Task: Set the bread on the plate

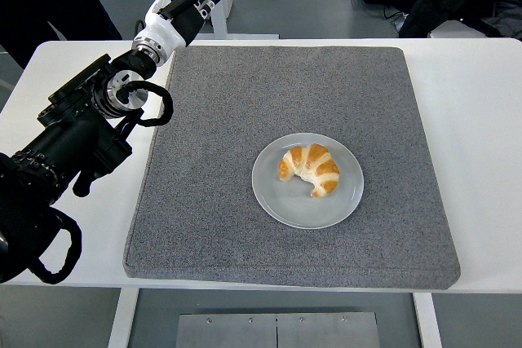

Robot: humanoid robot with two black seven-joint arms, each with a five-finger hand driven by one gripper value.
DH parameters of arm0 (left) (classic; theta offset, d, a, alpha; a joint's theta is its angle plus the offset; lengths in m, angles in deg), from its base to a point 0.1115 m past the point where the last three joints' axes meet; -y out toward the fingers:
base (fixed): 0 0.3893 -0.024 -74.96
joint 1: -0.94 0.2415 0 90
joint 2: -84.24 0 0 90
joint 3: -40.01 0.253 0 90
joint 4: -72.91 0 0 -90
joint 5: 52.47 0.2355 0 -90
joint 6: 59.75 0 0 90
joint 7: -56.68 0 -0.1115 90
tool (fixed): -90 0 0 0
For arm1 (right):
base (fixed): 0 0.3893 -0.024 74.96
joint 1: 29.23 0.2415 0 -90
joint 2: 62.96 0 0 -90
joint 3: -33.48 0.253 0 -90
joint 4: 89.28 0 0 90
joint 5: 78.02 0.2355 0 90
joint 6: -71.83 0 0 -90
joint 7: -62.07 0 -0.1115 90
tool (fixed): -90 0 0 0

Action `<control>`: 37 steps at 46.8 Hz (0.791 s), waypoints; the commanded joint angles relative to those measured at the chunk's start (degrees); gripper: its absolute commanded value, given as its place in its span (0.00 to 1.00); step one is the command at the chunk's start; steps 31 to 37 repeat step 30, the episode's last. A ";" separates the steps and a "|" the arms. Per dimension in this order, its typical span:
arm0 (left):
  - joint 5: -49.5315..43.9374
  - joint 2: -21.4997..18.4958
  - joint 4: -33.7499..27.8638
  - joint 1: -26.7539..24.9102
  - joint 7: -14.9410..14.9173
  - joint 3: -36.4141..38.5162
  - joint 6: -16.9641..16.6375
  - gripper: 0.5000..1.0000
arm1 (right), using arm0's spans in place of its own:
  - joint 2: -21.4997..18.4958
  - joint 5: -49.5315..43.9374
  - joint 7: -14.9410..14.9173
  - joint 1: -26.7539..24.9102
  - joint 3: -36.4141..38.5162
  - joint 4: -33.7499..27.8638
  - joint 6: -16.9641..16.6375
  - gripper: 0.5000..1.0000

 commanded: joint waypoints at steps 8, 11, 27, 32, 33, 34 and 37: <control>-1.10 0.00 0.07 0.15 -0.04 -1.90 0.01 0.98 | 0.00 0.00 -0.08 0.00 0.09 0.32 -0.35 1.00; -1.10 0.00 0.07 0.15 -0.04 -1.90 0.01 0.98 | 0.00 0.00 0.01 0.17 0.35 1.11 -0.53 1.00; -1.10 -0.17 0.07 0.76 -0.04 -1.72 0.01 0.98 | 0.00 0.00 0.01 -0.18 0.44 2.17 -0.44 1.00; -1.18 -0.17 0.16 0.76 -0.04 -1.72 -0.17 0.98 | 0.00 0.00 0.01 -0.18 0.44 2.17 -0.35 1.00; -1.18 -0.17 0.16 0.76 -0.04 -1.72 -0.17 0.98 | 0.00 0.00 0.01 -0.18 0.44 2.17 -0.35 1.00; -1.18 -0.17 0.16 0.76 -0.04 -1.72 -0.17 0.98 | 0.00 0.00 0.01 -0.18 0.44 2.17 -0.35 1.00; -1.18 -0.17 0.16 0.76 -0.04 -1.72 -0.17 0.98 | 0.00 0.00 0.01 -0.18 0.44 2.17 -0.35 1.00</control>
